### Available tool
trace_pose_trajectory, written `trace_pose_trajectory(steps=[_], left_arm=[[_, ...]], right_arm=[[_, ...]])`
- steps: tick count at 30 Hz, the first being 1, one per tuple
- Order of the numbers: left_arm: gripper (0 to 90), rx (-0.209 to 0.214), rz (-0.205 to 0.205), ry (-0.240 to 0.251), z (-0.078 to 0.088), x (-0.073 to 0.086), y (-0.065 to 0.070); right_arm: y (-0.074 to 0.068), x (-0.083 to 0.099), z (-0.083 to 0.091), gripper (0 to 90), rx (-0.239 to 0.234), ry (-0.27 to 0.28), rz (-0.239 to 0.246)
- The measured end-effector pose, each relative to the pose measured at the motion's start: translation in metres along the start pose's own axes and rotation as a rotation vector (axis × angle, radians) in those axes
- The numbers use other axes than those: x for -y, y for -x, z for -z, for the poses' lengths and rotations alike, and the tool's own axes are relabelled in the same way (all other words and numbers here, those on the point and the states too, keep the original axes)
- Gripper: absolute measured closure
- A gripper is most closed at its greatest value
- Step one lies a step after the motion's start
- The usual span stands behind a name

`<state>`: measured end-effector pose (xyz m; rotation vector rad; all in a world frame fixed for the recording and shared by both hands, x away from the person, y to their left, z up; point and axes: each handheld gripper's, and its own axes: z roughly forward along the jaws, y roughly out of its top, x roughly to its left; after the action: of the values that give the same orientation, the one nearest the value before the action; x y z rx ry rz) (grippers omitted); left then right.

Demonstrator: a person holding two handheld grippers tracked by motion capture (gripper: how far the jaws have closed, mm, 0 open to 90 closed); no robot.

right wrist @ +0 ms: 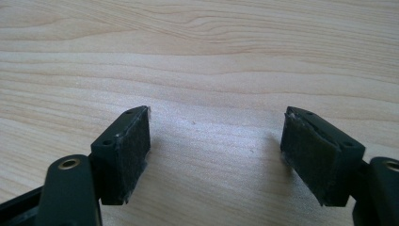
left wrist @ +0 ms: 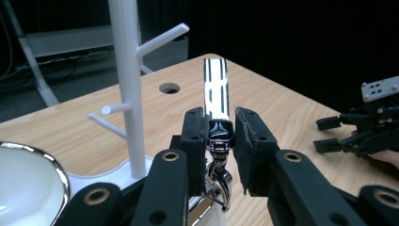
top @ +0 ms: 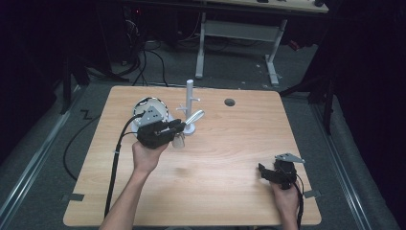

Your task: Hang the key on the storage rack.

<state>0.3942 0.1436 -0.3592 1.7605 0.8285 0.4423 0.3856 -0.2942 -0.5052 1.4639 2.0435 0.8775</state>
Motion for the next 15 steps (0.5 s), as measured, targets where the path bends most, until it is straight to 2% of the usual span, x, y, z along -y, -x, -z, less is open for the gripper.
trace_pose_trajectory(steps=[15], left_arm=[[74.4,0.013,0.005,0.017,-0.005,-0.018,-0.005]], right_arm=[[0.000,0.000,0.000,24.6,-0.001,0.000,0.000]])
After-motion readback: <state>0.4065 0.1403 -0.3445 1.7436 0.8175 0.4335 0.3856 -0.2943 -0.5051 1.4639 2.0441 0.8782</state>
